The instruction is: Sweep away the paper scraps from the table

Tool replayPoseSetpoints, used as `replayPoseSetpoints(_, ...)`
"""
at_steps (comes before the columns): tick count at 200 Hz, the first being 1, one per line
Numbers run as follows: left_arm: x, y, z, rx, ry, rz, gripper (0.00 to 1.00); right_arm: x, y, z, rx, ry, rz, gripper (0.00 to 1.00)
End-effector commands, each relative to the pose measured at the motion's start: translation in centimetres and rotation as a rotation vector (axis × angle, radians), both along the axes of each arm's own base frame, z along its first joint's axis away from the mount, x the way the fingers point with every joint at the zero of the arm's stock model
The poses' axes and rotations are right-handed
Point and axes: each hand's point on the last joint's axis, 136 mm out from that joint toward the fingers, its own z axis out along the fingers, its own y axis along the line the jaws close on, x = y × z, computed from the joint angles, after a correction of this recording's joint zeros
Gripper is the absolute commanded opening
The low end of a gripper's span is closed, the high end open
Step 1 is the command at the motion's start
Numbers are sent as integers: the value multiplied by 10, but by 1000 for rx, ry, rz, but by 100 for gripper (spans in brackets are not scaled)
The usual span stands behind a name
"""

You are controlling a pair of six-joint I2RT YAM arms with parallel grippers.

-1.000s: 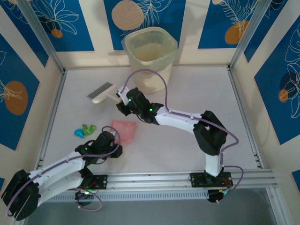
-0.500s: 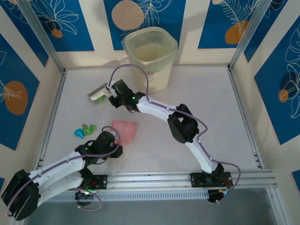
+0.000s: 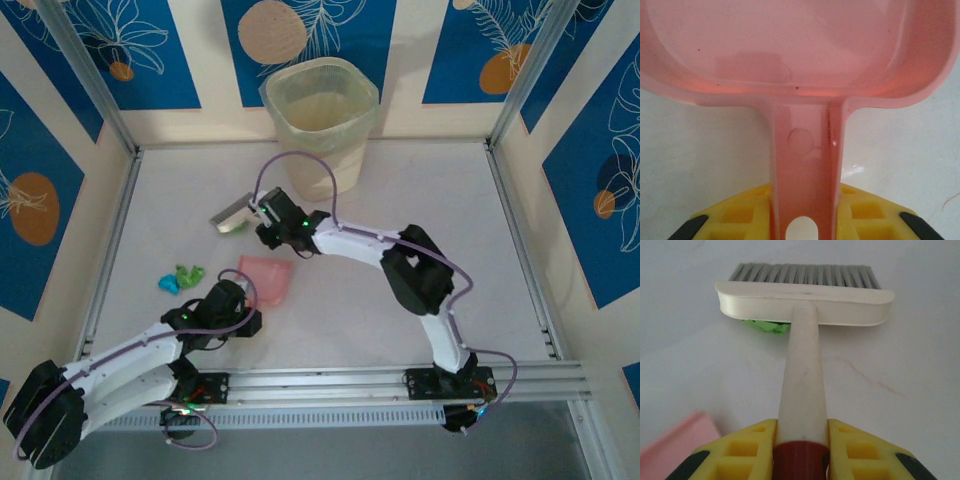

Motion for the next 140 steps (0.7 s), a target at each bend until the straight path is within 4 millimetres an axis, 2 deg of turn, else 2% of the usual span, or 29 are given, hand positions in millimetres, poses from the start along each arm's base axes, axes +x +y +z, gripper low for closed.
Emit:
replayPoseSetpoints(1,-7,-5,-6,-1,40,-42,0,-18,-25,18,12,-11,-69,0)
replayPoseSetpoints(30,-15,-14,-9,-29,104,-68,0,-46,-60,24,41,19,-142,0)
replayPoseSetpoints(62,-24,-20,-10,4,151,-105,0,-72,-97,21,93,97,-273,0)
replayPoseSetpoints(93,-28,-21,-8,47,168,-121,0,-87,-134,17,132,151,-435,0)
replayPoseSetpoints(140,-30,-21,2,99,207,-144,0,-104,-155,37,263,197,-507,0)
